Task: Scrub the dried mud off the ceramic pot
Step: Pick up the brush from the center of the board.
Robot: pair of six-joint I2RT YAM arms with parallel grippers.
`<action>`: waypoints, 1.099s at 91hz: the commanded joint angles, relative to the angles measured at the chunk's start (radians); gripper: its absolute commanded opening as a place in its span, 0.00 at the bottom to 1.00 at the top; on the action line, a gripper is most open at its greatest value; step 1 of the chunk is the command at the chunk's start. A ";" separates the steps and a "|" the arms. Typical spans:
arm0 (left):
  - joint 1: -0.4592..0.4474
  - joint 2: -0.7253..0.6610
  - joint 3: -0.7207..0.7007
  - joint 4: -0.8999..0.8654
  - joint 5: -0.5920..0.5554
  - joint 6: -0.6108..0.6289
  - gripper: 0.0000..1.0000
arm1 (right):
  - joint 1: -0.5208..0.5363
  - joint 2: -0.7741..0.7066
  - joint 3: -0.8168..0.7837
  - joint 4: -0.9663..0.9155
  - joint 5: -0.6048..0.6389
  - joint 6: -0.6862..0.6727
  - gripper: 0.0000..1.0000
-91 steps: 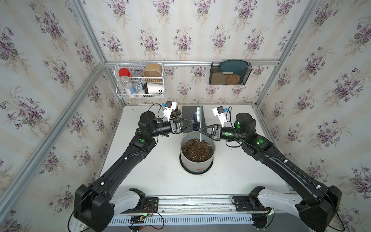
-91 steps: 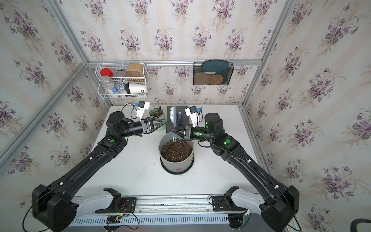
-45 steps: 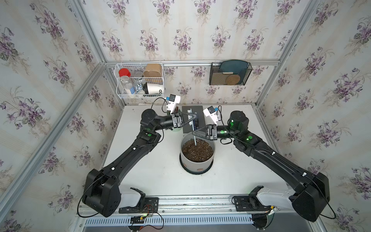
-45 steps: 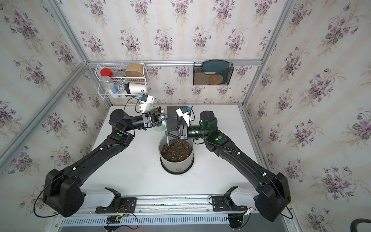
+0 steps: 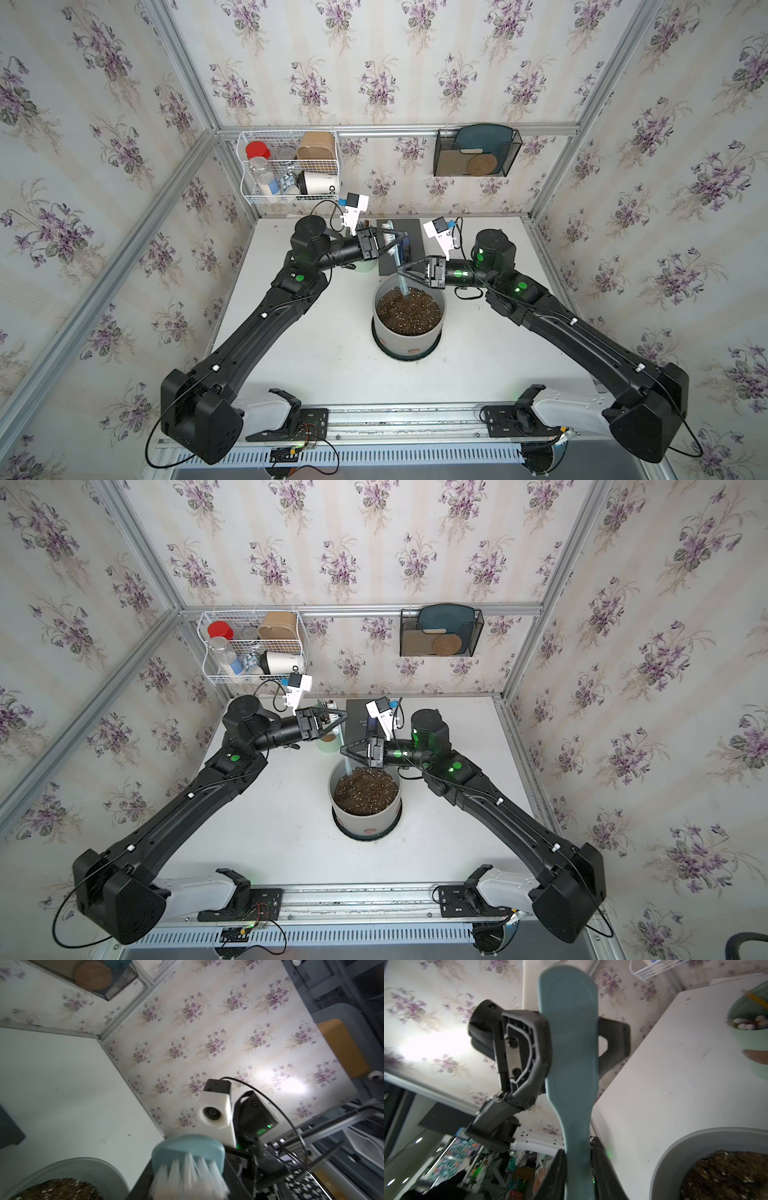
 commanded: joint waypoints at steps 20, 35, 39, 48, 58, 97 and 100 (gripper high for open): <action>-0.006 -0.023 0.013 -0.279 -0.250 -0.020 0.00 | 0.139 0.067 0.148 -0.330 0.642 -0.193 0.69; -0.005 -0.026 0.004 -0.267 -0.254 -0.040 0.00 | 0.139 0.119 0.162 -0.330 0.568 -0.214 0.55; -0.005 -0.025 0.001 -0.264 -0.259 -0.042 0.00 | 0.141 0.124 0.158 -0.318 0.537 -0.215 0.53; -0.005 -0.024 0.000 -0.263 -0.264 -0.042 0.00 | 0.142 0.113 0.132 -0.273 0.478 -0.205 0.52; -0.005 -0.024 -0.006 -0.256 -0.269 -0.051 0.00 | 0.142 0.099 0.107 -0.246 0.439 -0.188 0.41; -0.001 -0.042 -0.037 -0.274 -0.352 -0.011 0.44 | 0.142 0.067 0.080 -0.250 0.486 -0.159 0.00; 0.002 -0.049 -0.026 -0.331 -0.390 0.038 0.51 | 0.142 0.059 0.089 -0.283 0.549 -0.153 0.00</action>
